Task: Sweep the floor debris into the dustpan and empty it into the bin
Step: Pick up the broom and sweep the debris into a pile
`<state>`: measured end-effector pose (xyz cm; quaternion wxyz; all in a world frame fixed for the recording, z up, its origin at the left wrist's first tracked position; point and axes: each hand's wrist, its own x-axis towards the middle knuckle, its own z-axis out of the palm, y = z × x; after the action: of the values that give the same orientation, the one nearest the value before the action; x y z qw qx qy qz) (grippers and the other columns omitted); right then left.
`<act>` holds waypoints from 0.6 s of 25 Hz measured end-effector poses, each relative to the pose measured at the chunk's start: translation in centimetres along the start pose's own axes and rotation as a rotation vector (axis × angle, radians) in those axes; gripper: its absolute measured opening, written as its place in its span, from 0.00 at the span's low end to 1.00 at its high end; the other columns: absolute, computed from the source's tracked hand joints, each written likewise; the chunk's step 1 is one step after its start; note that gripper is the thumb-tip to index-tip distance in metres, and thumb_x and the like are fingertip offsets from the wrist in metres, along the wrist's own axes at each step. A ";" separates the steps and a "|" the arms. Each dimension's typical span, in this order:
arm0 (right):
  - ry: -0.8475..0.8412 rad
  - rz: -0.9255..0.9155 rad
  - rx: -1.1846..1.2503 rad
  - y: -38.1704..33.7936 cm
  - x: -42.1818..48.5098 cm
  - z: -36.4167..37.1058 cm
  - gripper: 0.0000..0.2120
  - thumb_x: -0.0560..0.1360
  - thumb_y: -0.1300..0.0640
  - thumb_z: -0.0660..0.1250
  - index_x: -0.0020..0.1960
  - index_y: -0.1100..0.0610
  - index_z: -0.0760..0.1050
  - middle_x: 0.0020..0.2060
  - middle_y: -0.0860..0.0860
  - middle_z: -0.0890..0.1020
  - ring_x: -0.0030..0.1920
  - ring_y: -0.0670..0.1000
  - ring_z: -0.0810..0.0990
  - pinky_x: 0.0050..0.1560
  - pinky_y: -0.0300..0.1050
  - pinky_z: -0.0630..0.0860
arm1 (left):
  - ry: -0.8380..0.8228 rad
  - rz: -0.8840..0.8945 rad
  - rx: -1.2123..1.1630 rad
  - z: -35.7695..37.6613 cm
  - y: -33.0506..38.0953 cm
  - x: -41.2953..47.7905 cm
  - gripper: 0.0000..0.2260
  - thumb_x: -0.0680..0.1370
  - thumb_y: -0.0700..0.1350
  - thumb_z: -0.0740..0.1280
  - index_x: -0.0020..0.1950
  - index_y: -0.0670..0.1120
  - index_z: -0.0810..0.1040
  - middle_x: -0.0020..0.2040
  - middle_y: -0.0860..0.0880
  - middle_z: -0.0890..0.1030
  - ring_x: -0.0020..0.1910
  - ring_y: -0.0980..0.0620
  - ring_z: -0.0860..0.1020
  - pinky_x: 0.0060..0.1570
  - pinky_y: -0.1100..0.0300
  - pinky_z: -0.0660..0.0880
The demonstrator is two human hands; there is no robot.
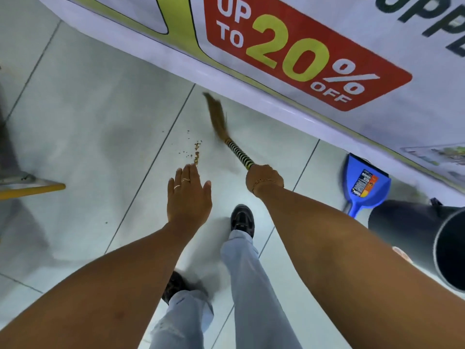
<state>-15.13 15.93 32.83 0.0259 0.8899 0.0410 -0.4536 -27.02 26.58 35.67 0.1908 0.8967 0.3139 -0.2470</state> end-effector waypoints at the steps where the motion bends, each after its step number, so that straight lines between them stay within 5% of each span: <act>1: -0.006 -0.044 -0.060 0.2 0.3 -0.2 0.18 0.80 0.59 0.53 0.68 0.60 0.69 0.62 0.58 0.76 0.62 0.59 0.76 0.57 0.52 0.75 | 0.006 0.004 -0.014 -0.2 1.1 0.7 0.26 0.81 0.50 0.53 0.74 0.38 0.52 0.75 0.39 0.60 0.75 0.41 0.56 0.75 0.47 0.54; 8: -0.049 -0.196 -0.344 2.3 1.3 -0.1 0.19 0.80 0.60 0.53 0.70 0.58 0.66 0.61 0.59 0.75 0.59 0.59 0.78 0.52 0.52 0.76 | 0.009 -0.006 -0.027 -0.6 3.6 2.4 0.26 0.81 0.50 0.52 0.74 0.39 0.52 0.75 0.40 0.60 0.76 0.42 0.55 0.75 0.48 0.54; 15: -0.066 -0.303 -0.343 6.8 -2.8 1.7 0.24 0.80 0.58 0.52 0.75 0.54 0.56 0.59 0.61 0.73 0.55 0.62 0.78 0.49 0.53 0.76 | -0.025 0.020 0.023 0.5 1.9 0.7 0.26 0.80 0.49 0.53 0.74 0.38 0.54 0.74 0.39 0.63 0.75 0.41 0.58 0.74 0.47 0.56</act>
<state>-17.52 8.85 34.14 0.1099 0.8407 0.2499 -0.4677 -25.43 25.31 35.25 0.1869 0.8987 0.2996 -0.2599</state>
